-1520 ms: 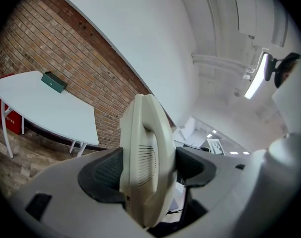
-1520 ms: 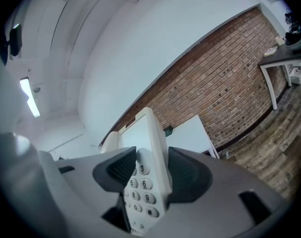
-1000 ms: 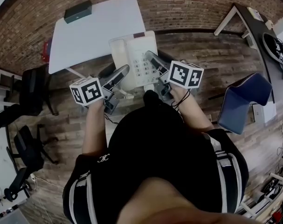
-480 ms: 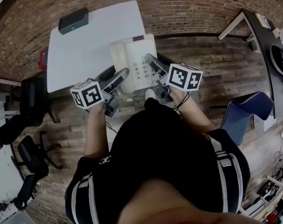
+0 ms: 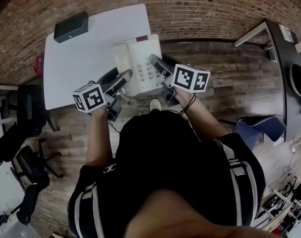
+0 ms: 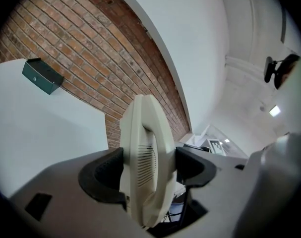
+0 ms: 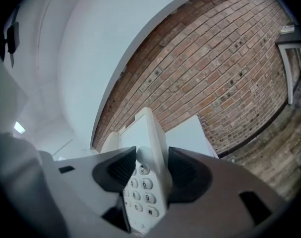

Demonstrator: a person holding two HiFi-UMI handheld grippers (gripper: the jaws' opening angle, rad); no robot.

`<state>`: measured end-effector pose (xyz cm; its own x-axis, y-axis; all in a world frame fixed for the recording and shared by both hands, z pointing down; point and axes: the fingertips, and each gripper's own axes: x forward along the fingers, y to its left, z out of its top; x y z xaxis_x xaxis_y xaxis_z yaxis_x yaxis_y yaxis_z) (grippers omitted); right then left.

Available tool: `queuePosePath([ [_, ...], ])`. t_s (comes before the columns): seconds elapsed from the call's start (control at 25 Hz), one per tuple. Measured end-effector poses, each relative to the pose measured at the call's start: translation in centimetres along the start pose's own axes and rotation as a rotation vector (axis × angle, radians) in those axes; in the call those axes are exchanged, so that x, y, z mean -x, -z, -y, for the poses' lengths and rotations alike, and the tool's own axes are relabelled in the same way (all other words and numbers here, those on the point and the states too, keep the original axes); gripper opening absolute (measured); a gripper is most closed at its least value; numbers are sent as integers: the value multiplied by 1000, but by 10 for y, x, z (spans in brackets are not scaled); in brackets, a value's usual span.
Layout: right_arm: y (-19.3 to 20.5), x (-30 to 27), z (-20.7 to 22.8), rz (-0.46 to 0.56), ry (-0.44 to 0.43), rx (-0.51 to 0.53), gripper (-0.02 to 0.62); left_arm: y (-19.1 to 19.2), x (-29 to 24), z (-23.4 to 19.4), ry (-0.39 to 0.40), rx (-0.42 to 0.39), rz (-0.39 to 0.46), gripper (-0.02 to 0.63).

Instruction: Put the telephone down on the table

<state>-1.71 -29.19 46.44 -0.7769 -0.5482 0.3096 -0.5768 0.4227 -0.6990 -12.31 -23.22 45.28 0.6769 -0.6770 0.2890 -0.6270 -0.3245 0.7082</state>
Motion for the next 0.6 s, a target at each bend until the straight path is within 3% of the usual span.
queuePosePath([
  [0.32, -9, -51, 35, -60, 45, -22, 184, -15, -32, -52, -35, 71, -52, 326],
  [0.6, -20, -84, 48, -34, 74, -48, 184, -39, -48, -82, -13, 54, -107, 324],
])
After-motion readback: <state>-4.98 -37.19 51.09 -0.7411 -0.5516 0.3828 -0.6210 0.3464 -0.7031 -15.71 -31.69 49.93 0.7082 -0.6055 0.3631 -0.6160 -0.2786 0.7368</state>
